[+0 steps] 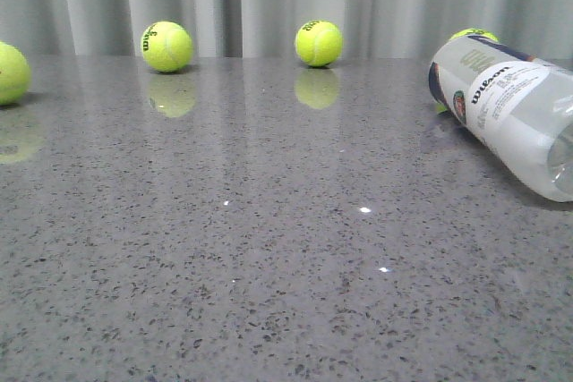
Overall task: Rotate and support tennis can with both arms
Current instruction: 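Move the right gripper toward the clear tennis can lying on its side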
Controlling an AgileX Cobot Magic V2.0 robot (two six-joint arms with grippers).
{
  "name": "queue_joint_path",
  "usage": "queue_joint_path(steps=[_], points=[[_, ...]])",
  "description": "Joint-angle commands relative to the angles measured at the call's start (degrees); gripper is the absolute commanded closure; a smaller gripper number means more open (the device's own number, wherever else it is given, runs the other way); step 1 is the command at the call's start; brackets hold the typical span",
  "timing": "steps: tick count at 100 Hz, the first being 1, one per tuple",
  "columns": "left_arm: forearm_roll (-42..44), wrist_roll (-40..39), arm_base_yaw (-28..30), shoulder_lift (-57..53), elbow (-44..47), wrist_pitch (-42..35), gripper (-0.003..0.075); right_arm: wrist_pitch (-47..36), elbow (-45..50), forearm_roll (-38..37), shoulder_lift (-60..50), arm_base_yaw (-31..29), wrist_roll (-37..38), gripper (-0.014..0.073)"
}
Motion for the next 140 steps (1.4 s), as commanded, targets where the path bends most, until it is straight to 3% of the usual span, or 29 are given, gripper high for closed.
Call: queue_joint_path(steps=[1,34,67,92,101,104,121,126,140], points=[[-0.06,-0.48,0.1,-2.31,2.75,-4.55,0.0741,-3.77,-1.84,-0.16,-1.4,-0.12,-0.25,0.0659],[-0.06,-0.48,0.1,-2.31,2.75,-4.55,0.0741,6.56,-14.9,0.27,1.67,-0.12,-0.25,0.0659],[-0.06,-0.48,0.1,-2.31,2.75,-4.55,0.0741,27.29,-30.98,1.57,17.08,-0.12,-0.25,0.0659],[-0.06,-0.48,0.1,-2.31,2.75,-4.55,0.0741,33.45,-36.94,2.01,28.59,-0.12,-0.2,0.0648],[-0.06,-0.48,0.1,-2.31,2.75,-4.55,0.0741,34.5,-38.43,2.01,31.72,-0.12,-0.2,0.0567],[-0.06,-0.48,0.1,-2.31,2.75,-4.55,0.0741,34.8,-39.0,2.01,32.81,-0.12,-0.2,0.0505],[-0.06,-0.48,0.1,-2.31,2.75,-4.55,0.0741,35.26,-41.61,2.01,36.55,-0.12,-0.2,0.0031],[-0.06,-0.48,0.1,-2.31,2.75,-4.55,0.0741,36.16,-42.74,2.01,37.44,-0.12,-0.2,-0.0067],[-0.06,-0.48,0.1,-2.31,2.75,-4.55,0.0741,41.01,-47.29,3.25,41.21,-0.12,-0.09,-0.0043]])
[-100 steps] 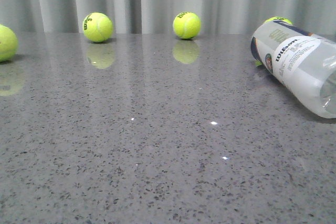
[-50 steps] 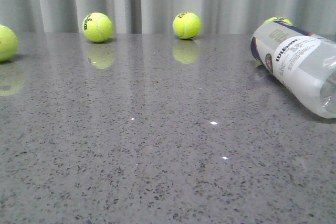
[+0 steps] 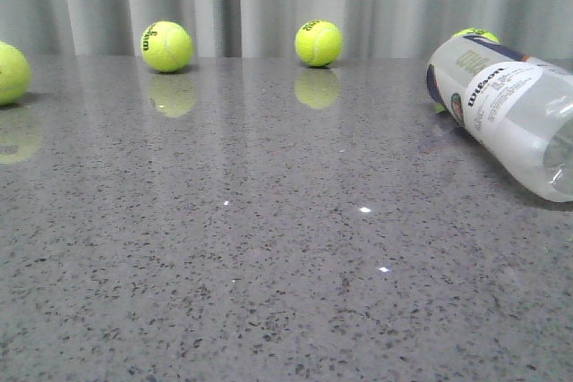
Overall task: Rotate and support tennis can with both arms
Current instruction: 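Move the right gripper toward the clear tennis can lying on its side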
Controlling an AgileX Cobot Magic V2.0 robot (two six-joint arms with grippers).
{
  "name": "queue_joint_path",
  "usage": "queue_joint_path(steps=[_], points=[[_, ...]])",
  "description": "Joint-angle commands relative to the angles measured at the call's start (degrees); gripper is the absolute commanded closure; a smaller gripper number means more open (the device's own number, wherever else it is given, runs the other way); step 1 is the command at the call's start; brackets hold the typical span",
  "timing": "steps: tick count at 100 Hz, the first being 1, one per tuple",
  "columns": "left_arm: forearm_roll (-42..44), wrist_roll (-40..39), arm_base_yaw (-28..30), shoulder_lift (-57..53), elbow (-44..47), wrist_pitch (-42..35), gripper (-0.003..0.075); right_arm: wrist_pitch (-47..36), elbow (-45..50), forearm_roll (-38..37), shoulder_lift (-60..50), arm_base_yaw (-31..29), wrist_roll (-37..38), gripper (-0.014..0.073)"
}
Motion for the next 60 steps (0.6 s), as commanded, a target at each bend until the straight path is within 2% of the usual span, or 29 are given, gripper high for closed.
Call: queue_joint_path(steps=[1,26,60], points=[[-0.06,-0.48,0.1,-2.31,2.75,-4.55,0.0741,-0.17,-4.89,1.4,2.75,-0.12,0.03,-0.0043],[-0.06,-0.48,0.1,-2.31,2.75,-4.55,0.0741,8.71,-15.19,9.83,12.66,1.08,0.03,-0.0043],[-0.06,-0.48,0.1,-2.31,2.75,-4.55,0.0741,12.19,-28.25,12.19,27.7,9.2,5.87,-0.0043]])
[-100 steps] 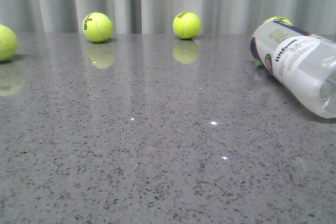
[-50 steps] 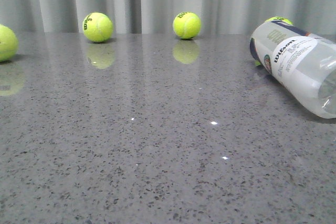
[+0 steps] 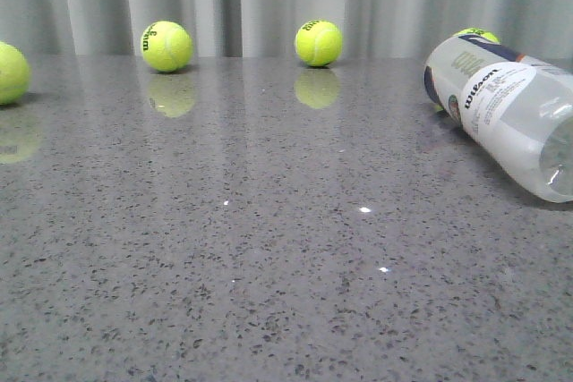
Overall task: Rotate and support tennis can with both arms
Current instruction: 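Move the right gripper toward the clear tennis can lying on its side, then grasp the tennis can mid-body with the right gripper and lift it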
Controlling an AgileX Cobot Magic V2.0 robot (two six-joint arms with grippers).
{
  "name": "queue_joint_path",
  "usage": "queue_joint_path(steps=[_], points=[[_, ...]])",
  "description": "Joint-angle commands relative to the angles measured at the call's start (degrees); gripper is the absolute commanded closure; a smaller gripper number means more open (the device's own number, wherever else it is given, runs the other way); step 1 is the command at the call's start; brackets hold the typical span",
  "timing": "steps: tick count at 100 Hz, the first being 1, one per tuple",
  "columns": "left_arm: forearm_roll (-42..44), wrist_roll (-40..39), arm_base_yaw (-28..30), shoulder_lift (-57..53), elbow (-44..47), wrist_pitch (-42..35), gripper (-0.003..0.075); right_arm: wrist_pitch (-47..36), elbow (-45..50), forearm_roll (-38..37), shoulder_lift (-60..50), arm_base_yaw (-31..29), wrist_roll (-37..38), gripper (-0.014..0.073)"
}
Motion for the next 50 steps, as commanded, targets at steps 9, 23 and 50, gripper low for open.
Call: queue_joint_path(steps=[9,23,50], points=[[-0.06,-0.48,0.1,-2.31,2.75,-4.55,0.0741,-0.65,-6.93,3.85,7.23,1.86,2.18,-0.0043],[-0.06,-0.48,0.1,-2.31,2.75,-4.55,0.0741,-0.22,-9.8,5.15,13.02,2.72,2.68,-0.0043],[-0.06,-0.48,0.1,-2.31,2.75,-4.55,0.0741,-0.19,-12.65,4.9,22.33,2.91,3.04,-0.0043]])
